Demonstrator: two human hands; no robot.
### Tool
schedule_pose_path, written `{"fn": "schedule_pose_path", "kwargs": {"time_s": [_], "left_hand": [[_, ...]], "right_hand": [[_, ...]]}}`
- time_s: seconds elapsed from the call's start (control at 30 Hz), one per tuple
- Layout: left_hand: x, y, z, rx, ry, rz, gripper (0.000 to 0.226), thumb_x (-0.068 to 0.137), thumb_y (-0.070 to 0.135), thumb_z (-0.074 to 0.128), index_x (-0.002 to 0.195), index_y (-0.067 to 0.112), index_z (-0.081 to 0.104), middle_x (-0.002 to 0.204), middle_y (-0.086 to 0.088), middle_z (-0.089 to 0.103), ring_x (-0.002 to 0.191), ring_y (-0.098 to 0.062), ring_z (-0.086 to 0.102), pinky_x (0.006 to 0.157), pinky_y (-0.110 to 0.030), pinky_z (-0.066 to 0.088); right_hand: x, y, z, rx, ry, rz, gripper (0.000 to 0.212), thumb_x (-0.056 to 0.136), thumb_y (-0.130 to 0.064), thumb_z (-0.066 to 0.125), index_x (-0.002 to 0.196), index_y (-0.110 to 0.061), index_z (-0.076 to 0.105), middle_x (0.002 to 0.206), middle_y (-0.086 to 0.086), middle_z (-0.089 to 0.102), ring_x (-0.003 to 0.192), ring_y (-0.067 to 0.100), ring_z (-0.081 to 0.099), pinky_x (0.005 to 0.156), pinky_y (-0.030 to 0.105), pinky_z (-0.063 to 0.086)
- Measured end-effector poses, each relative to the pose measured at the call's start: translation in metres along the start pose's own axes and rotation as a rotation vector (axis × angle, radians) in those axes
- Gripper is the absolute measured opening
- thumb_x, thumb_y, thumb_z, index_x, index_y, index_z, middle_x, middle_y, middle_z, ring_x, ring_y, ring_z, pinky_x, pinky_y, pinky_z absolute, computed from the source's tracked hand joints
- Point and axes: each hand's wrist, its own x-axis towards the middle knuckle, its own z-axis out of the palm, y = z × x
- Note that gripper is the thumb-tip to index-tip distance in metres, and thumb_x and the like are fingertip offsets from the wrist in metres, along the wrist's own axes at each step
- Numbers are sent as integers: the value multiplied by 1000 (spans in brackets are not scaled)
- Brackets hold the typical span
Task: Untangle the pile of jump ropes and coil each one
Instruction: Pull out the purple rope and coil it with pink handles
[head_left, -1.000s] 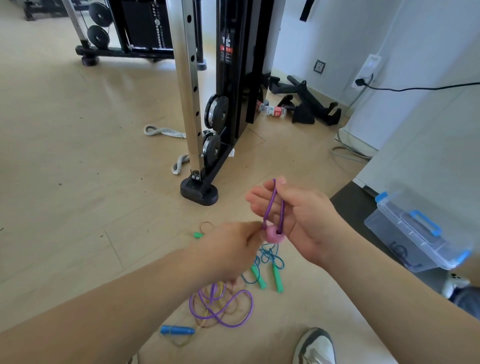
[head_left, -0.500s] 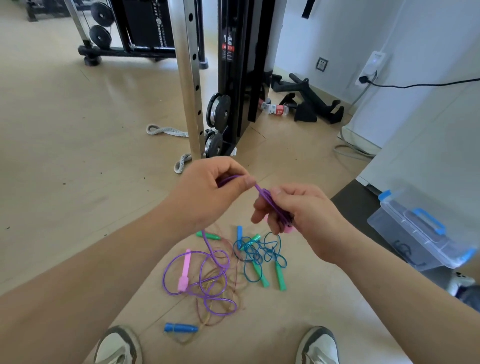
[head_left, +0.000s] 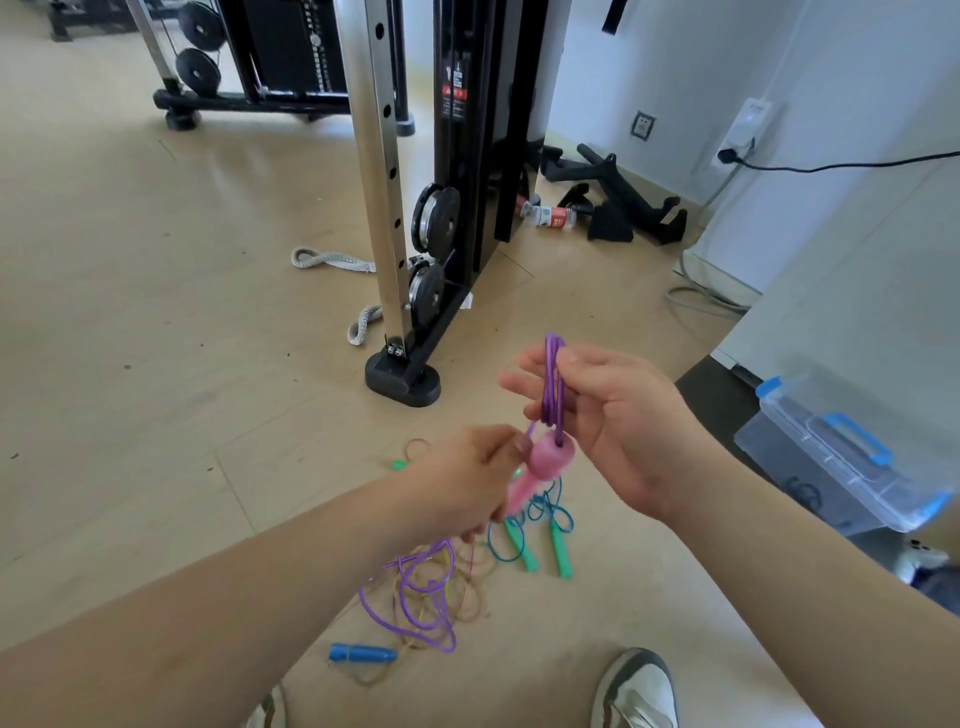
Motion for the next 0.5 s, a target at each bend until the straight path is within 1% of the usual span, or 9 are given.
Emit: {"fn": "schedule_pose_path", "kwargs": {"time_s": [0.07, 0.1, 0.17, 0.2, 0.23, 0.3, 0.4, 0.43, 0.5], "left_hand": [[-6, 6, 9, 87, -111, 11, 32, 107, 35, 37, 90, 19, 57, 70, -7, 62, 38, -14, 48, 44, -25, 45], [-9, 11, 12, 116, -147, 33, 31, 107, 34, 39, 87, 18, 56, 70, -7, 62, 37, -13, 49, 43, -24, 44], [-13, 22, 8, 139, -126, 110, 27, 105, 32, 48, 88, 14, 60, 65, 0, 61, 36, -10, 50, 44, -25, 46], [-12, 27, 3, 130, -74, 156, 24, 103, 30, 53, 91, 12, 64, 61, 6, 60, 38, -8, 50, 46, -26, 47], [-11, 30, -5, 102, -9, 202, 22, 102, 28, 57, 92, 10, 67, 57, 11, 58, 40, -7, 50, 49, -29, 47], [-8, 33, -23, 38, 126, 292, 18, 98, 27, 64, 85, 16, 69, 52, 12, 53, 46, -7, 46, 52, -26, 45], [-6, 30, -43, 66, 308, 406, 21, 92, 33, 72, 80, 16, 69, 54, 7, 50, 50, -7, 39, 50, -18, 36], [-4, 29, -47, 57, 351, 427, 23, 90, 35, 74, 81, 14, 69, 57, -1, 56, 52, -10, 42, 51, -21, 40], [0, 26, -51, -10, 403, 438, 25, 86, 36, 78, 82, 12, 71, 71, -15, 67, 64, -32, 56, 61, -37, 52]], "right_hand": [[5, 6, -6, -324, 112, -26, 25, 108, -16, 43, 114, -4, 65, 110, 10, 77, 101, 29, 74, 97, 44, 56], [6, 10, -8, -496, 153, -40, 27, 109, -19, 42, 109, -7, 65, 109, 4, 77, 93, 23, 74, 95, 41, 56], [6, 12, -11, -747, 164, -88, 29, 109, -22, 40, 101, -5, 62, 103, -5, 75, 82, 13, 69, 80, 28, 56], [5, 12, -13, -811, 158, -114, 29, 108, -21, 41, 93, -4, 58, 94, -9, 74, 75, 9, 67, 69, 22, 52], [4, 13, -15, -833, 153, -131, 30, 108, -19, 42, 85, -3, 54, 80, -11, 71, 65, 4, 64, 60, 19, 48], [1, 12, -17, -831, 135, -142, 32, 107, -17, 43, 84, 3, 52, 68, -2, 69, 52, 0, 58, 57, 20, 44], [-5, 4, -10, -692, 41, -61, 32, 106, -19, 45, 99, 2, 68, 80, 12, 78, 63, 18, 59, 62, 32, 45], [-6, 3, -7, -614, -4, -34, 32, 105, -17, 46, 100, 2, 71, 85, 15, 78, 65, 23, 58, 63, 34, 45], [-8, 1, -1, -514, -92, -14, 32, 103, -14, 45, 101, 6, 70, 94, 17, 78, 65, 29, 60, 61, 36, 42]]}}
